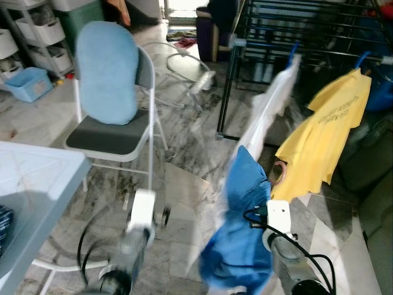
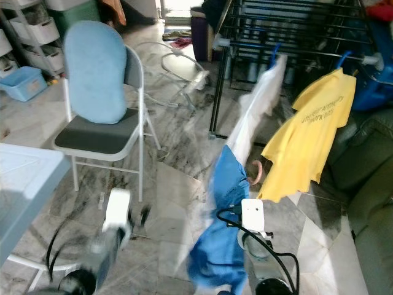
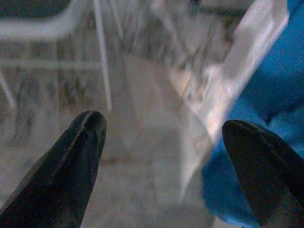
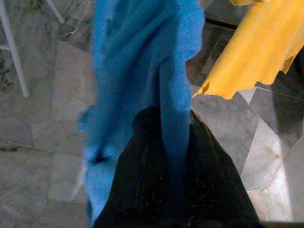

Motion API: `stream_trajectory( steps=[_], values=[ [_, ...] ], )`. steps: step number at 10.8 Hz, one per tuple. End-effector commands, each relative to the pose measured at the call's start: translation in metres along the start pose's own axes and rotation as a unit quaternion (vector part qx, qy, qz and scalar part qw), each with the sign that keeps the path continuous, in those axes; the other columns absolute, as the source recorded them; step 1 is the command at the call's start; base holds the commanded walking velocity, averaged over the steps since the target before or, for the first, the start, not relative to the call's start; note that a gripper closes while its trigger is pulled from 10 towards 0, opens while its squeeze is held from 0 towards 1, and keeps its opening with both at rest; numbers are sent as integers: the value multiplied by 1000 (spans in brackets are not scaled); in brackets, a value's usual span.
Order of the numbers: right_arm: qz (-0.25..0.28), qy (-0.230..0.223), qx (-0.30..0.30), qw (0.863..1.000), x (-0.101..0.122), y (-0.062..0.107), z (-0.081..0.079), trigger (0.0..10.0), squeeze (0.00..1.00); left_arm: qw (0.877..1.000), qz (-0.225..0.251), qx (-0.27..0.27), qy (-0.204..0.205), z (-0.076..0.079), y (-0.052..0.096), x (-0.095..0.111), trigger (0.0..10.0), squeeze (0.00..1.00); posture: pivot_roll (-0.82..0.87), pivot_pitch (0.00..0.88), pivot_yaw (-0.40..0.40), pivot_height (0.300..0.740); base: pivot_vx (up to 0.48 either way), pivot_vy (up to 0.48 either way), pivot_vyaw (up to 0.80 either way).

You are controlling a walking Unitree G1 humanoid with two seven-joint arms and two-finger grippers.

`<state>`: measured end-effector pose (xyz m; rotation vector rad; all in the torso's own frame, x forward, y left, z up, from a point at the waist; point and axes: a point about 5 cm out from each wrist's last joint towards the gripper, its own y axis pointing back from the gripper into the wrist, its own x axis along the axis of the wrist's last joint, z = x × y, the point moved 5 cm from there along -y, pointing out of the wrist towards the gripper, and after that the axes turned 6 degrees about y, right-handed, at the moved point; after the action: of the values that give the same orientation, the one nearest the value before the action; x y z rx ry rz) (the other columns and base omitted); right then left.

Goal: Hang hanger

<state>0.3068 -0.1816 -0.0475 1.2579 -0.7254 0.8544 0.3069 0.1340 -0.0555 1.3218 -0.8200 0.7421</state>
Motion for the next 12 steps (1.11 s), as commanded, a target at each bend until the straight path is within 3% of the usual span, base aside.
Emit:
stream_trajectory(
  steps=[1, 3, 5, 7, 8, 12],
  values=[
    [4, -10, 7, 1000, -2, 1, 1, 10000, 0, 999, -29, 11, -13, -4, 3, -13, 10000, 0, -193, 81, 17, 740, 0, 0, 0],
    [-36, -20, 22, 999, -22, 4, -2, 10000, 0, 995, -92, 21, -29, -12, 11, -42, 10000, 0, -158, 94, 1, 740, 0, 0, 0],
    [-99, -27, 44, 994, -51, 11, -11, 10000, 0, 989, -134, 12, -55, -16, 21, -65, 10000, 0, -141, 88, -2, 740, 0, 0, 0],
    [-128, -21, 45, 991, -65, 17, -13, 10000, 0, 983, -172, 22, -57, -24, 29, -81, 10000, 0, -128, 78, -9, 740, 0, 0, 0],
    [-135, -8, 53, 989, -71, 20, -14, 10000, 0, 983, -177, 41, -27, -29, 30, -82, 10000, 0, -122, 76, -10, 740, 0, 0, 0],
    [-146, 17, 69, 987, -79, 24, -17, 10000, 0, 980, -190, 24, -45, -24, 31, -87, 10000, 0, -116, 76, -12, 740, 0, 0, 0]
  ],
)
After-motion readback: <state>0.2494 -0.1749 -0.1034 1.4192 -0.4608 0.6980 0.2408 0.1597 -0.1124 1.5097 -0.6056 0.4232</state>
